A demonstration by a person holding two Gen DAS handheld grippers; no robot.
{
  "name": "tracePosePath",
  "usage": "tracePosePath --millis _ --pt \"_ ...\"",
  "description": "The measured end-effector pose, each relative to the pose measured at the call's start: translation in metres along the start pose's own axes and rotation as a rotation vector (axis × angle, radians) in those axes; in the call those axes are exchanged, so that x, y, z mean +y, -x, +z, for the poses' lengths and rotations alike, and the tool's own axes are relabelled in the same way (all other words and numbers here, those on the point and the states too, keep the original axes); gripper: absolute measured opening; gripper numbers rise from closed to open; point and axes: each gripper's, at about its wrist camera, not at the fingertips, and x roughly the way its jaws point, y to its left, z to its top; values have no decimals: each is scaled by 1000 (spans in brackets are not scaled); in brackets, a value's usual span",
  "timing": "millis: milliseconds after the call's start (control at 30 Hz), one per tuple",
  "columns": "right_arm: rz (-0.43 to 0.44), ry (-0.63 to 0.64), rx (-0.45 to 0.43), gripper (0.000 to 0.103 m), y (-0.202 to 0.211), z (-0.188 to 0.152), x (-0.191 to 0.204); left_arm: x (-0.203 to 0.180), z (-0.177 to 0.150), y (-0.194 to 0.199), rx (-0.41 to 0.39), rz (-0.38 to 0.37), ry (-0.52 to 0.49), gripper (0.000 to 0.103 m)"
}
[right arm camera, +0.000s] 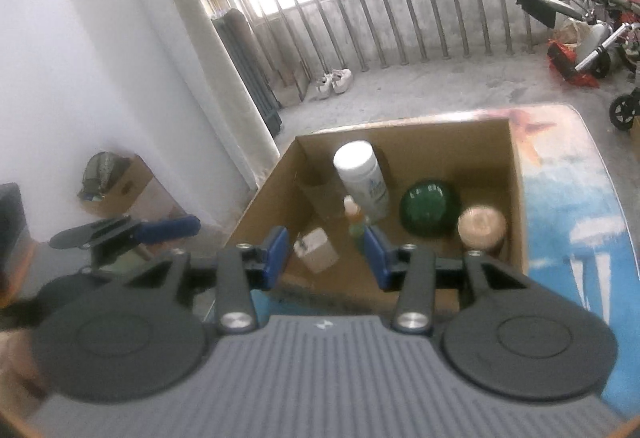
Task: Organize rigid objects
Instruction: 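Move the right tool to the black cylinder while the left tool reaches the black oval case, then close the right tool on the black cylinder while the left tool closes on the black case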
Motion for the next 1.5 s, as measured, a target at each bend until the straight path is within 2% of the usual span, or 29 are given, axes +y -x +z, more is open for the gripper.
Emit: tracePosePath --millis 267,500,600,700,967,1100,1167,1367,1500 --pt "-9 -72 37 43 20 -77 -15 -16 -53 -4 60 -12 -26 79" --pt "-48 -33 126 41 -16 -116 -17 -25 -93 -35 132 -18 -33 78" --pt "-58 21 152 39 -34 -119 -11 -28 -102 -51 147 -6 -45 77" --pt "-67 63 175 37 -50 -119 -9 -28 -109 -62 152 -2 -45 68" --pt "-92 123 231 35 -89 -114 -13 -27 -113 -87 187 3 -54 52" --pt "-102 141 250 35 -100 -113 -16 -31 -114 -94 197 15 -85 49" --pt "-109 144 258 35 -106 -114 -19 -32 -116 -100 217 12 -91 42" --pt "-132 158 281 35 -117 -115 -23 -31 -122 -110 248 -5 -78 39" --pt "-141 161 291 31 -121 -117 -24 -28 -122 -111 244 1 -56 30"
